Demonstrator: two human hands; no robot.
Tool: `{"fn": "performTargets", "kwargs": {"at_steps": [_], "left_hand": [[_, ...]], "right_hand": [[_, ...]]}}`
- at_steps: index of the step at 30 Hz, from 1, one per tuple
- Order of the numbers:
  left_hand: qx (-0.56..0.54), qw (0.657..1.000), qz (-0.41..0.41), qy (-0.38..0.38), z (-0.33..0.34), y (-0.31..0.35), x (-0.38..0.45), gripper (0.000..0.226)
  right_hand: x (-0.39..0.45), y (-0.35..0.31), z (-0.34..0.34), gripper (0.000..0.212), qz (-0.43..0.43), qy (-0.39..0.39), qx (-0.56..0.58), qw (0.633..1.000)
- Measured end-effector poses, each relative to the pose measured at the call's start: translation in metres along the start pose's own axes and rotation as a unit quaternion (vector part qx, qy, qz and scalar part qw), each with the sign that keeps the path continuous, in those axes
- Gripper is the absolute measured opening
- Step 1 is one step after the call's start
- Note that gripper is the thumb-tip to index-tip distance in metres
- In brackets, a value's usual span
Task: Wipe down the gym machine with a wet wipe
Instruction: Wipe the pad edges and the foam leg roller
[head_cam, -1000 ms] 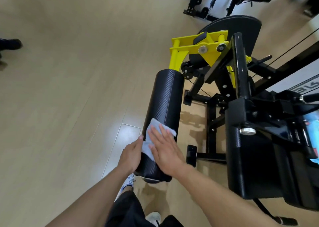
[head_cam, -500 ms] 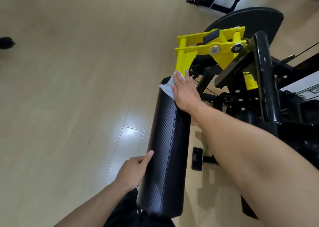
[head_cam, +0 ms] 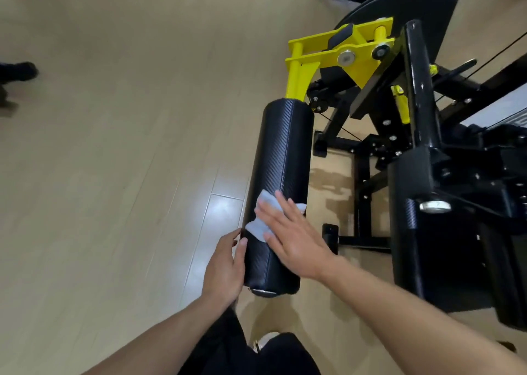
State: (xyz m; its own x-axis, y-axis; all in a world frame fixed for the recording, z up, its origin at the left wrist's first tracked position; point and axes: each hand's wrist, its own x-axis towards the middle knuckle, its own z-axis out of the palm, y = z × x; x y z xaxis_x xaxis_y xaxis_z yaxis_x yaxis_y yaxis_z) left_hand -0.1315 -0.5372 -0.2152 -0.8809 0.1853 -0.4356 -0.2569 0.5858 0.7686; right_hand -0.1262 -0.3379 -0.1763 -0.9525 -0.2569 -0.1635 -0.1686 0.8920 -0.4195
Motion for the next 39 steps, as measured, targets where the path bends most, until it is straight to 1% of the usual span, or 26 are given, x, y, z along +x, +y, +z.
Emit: {"fn": "performTargets", "kwargs": {"at_steps": [3, 4, 6, 8, 11, 12, 13, 15, 16, 17, 18, 19, 20, 21, 23, 24, 25, 27, 28, 30, 33, 34, 36, 38, 39], "left_hand": [[-0.023, 0.998, 0.028, 0.042, 0.008, 0.004, -0.028, 0.045], [-0.030, 0.998, 0.032, 0.053, 0.011, 0.005, -0.036, 0.046], [-0.030, 0.997, 0.044, 0.063, 0.017, 0.005, -0.049, 0.050], [-0.013, 0.997, 0.047, 0.062, 0.020, 0.005, -0.058, 0.054], [0.000, 0.996, 0.047, 0.070, 0.023, 0.007, -0.061, 0.047], [-0.003, 0.996, 0.051, 0.074, 0.023, 0.010, -0.061, 0.046], [-0.003, 0.996, 0.058, 0.075, 0.024, 0.013, -0.060, 0.046], [0.015, 0.996, 0.070, 0.058, 0.024, 0.021, -0.054, 0.055], [0.030, 0.996, 0.070, 0.042, 0.024, 0.024, -0.049, 0.064], [0.045, 0.997, 0.065, 0.027, 0.023, 0.025, -0.044, 0.073], [0.057, 0.997, 0.058, 0.017, 0.022, 0.026, -0.038, 0.080], [0.062, 0.997, 0.051, 0.009, 0.019, 0.027, -0.033, 0.085], [0.061, 0.997, 0.045, 0.004, 0.018, 0.028, -0.029, 0.087], [0.052, 0.998, 0.038, 0.000, 0.016, 0.028, -0.026, 0.087], [0.022, 0.999, 0.020, -0.012, 0.013, 0.026, -0.024, 0.083], [0.010, 1.000, 0.012, -0.026, 0.011, 0.024, -0.023, 0.080], [-0.001, 0.999, 0.007, -0.042, 0.009, 0.023, -0.023, 0.076], [-0.040, 0.997, -0.003, -0.070, 0.004, 0.022, -0.022, 0.067], [-0.057, 0.995, -0.012, -0.085, 0.001, 0.021, -0.020, 0.062], [-0.093, 0.988, -0.034, -0.118, -0.006, 0.018, -0.016, 0.055], [-0.149, 0.974, -0.051, -0.165, -0.014, 0.008, -0.007, 0.061], [-0.169, 0.968, -0.059, -0.175, -0.016, 0.005, -0.004, 0.063], [-0.190, 0.962, -0.066, -0.185, -0.018, 0.005, -0.001, 0.063], [-0.193, 0.961, -0.070, -0.185, -0.018, 0.005, -0.002, 0.065], [-0.196, 0.960, -0.069, -0.186, -0.017, 0.004, -0.002, 0.070]], "right_hand": [[-0.035, -0.024, 0.025, 0.049, -0.001, 0.039, -0.001, 0.999], [-0.042, -0.031, 0.032, 0.049, 0.015, 0.060, -0.013, 0.998], [-0.050, -0.042, 0.043, 0.047, 0.074, 0.107, -0.023, 0.991], [-0.053, -0.051, 0.050, 0.043, 0.139, 0.162, 0.011, 0.977], [-0.058, -0.063, 0.055, 0.037, 0.191, 0.204, 0.120, 0.953], [-0.059, -0.067, 0.051, 0.037, 0.209, 0.212, 0.182, 0.937], [-0.061, -0.070, 0.046, 0.037, 0.245, 0.226, 0.246, 0.910], [-0.062, -0.068, 0.031, 0.036, 0.343, 0.295, 0.318, 0.833], [-0.063, -0.063, 0.023, 0.034, 0.377, 0.343, 0.320, 0.799], [-0.062, -0.057, 0.015, 0.033, 0.392, 0.389, 0.301, 0.778], [-0.061, -0.051, 0.010, 0.032, 0.391, 0.420, 0.280, 0.770], [-0.061, -0.047, 0.007, 0.031, 0.383, 0.424, 0.267, 0.776], [-0.059, -0.046, 0.005, 0.032, 0.372, 0.398, 0.269, 0.794], [-0.058, -0.047, 0.008, 0.034, 0.353, 0.346, 0.277, 0.824], [-0.057, -0.055, 0.021, 0.037, 0.271, 0.208, 0.262, 0.902], [-0.057, -0.060, 0.030, 0.040, 0.219, 0.150, 0.245, 0.932], [-0.057, -0.064, 0.038, 0.048, 0.181, 0.114, 0.228, 0.950], [-0.053, -0.063, 0.043, 0.067, 0.158, 0.086, 0.186, 0.966], [-0.050, -0.059, 0.041, 0.068, 0.146, 0.074, 0.162, 0.973], [-0.041, -0.047, 0.036, 0.060, 0.095, 0.044, 0.091, 0.990], [-0.020, -0.022, 0.025, 0.051, -0.011, 0.019, -0.022, 1.000], [-0.010, -0.011, 0.019, 0.050, -0.030, 0.011, -0.045, 0.998], [0.018, 0.013, 0.000, 0.052, -0.022, 0.003, -0.069, 0.997], [0.049, 0.032, -0.024, 0.055, 0.037, -0.006, -0.078, 0.996], [0.060, 0.036, -0.033, 0.056, 0.061, -0.014, -0.074, 0.995]]}}
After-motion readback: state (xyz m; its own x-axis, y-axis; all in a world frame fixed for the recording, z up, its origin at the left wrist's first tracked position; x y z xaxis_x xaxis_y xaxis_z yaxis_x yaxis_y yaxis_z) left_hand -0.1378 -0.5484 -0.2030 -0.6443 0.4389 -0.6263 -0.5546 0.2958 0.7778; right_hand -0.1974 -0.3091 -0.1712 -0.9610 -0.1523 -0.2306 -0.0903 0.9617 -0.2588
